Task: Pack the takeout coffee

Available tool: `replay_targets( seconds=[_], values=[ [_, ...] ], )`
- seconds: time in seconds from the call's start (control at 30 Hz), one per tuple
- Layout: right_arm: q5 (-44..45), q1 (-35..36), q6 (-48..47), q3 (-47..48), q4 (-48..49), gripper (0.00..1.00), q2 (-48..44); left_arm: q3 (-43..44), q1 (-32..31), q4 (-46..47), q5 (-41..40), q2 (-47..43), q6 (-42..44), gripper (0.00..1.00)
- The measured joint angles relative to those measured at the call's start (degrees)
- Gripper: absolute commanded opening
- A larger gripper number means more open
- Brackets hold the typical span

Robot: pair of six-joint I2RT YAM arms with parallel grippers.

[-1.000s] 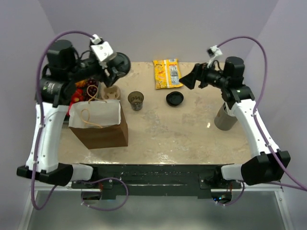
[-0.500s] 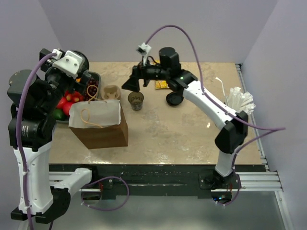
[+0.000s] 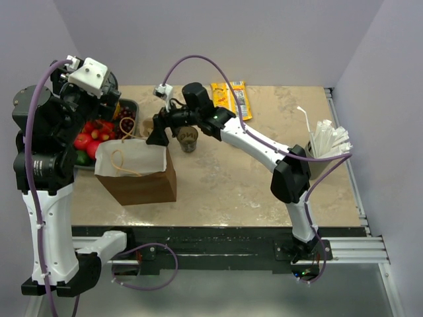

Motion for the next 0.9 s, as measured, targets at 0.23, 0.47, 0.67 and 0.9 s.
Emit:
replay_targets(
  seconds=[0.23, 0.47, 0.67, 0.9],
  values=[
    [-0.7, 0.13, -0.94, 0.04, 0.35, 0.4, 0.02, 0.0, 0.15, 0.7, 3.21, 1.05, -0.22, 0.0],
    [-1.79, 0.13, -2.01, 0.04, -0.13, 0.36, 0.0, -0.02, 0.17, 2.49, 9.44, 2.86, -1.09, 0.0],
    [-1.79, 0.39, -5.73, -0.11, -2.75, 0.0, -0.66, -0.79, 0.17, 5.01, 13.38, 2.89, -1.03, 0.0],
    [4.83, 0.5, -16.94, -9.64, -11.23, 0.0, -13.75, -1.53, 0.2, 3.56, 25.7, 1.84, 0.0, 0.0]
  ],
)
